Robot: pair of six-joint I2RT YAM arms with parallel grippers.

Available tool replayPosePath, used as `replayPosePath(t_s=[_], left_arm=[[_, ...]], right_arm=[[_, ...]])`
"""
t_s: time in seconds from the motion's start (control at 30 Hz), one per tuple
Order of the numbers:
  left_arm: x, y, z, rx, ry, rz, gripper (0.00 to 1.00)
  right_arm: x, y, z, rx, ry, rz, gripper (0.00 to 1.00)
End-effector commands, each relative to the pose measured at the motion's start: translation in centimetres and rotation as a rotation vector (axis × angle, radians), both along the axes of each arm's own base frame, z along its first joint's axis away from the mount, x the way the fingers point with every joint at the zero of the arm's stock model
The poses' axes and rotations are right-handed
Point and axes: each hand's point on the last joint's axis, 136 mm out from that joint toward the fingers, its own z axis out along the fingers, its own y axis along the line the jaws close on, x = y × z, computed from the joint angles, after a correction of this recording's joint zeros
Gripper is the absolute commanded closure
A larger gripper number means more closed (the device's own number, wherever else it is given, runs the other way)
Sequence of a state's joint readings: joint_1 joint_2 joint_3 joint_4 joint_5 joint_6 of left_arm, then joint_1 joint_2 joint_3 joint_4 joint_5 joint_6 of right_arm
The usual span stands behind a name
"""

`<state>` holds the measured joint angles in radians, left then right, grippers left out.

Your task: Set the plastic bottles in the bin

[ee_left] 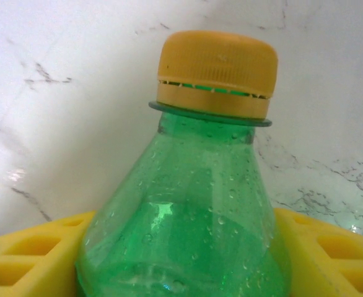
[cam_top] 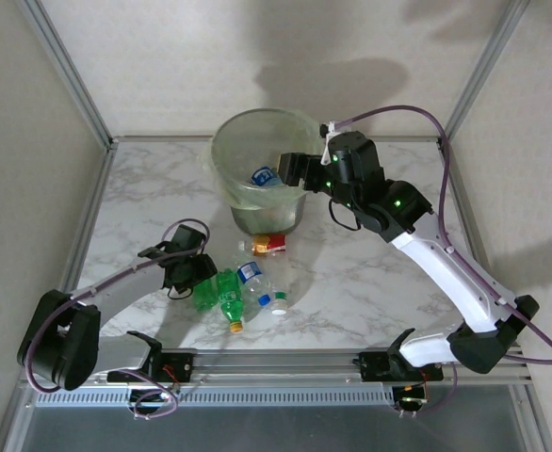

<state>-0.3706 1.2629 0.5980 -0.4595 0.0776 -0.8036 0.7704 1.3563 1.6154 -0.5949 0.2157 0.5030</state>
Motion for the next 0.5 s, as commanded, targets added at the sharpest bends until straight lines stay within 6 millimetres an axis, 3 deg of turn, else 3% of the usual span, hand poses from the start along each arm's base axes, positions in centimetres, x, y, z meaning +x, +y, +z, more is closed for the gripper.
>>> replayPosePath(t_s=[0.0,0.23,0.33,0.47], left_arm=[[0.3,0.7,1.5,0.051,-0.029,0.002,0.43],[2.1,0.6,5.9,0.043,-0.113,0.013,0.46],[3.4,0.9,9.4,0.038,-0.171,0.025,0.46],[5.7,1.2,16.3,0.013,-0.296,0.042,0.46]], right_arm=[[-0.6,-0.3,0.7,0.019,-0.012,-0.006,0.12],[-0.8,0.0,1.1,0.033,-0.018,0.014,0.12],[-1.0,0.7,1.4,0.05,-0.018,0.056,0.12],[-1.7,2.1,2.0,0.081,-0.024,0.143,0.12]])
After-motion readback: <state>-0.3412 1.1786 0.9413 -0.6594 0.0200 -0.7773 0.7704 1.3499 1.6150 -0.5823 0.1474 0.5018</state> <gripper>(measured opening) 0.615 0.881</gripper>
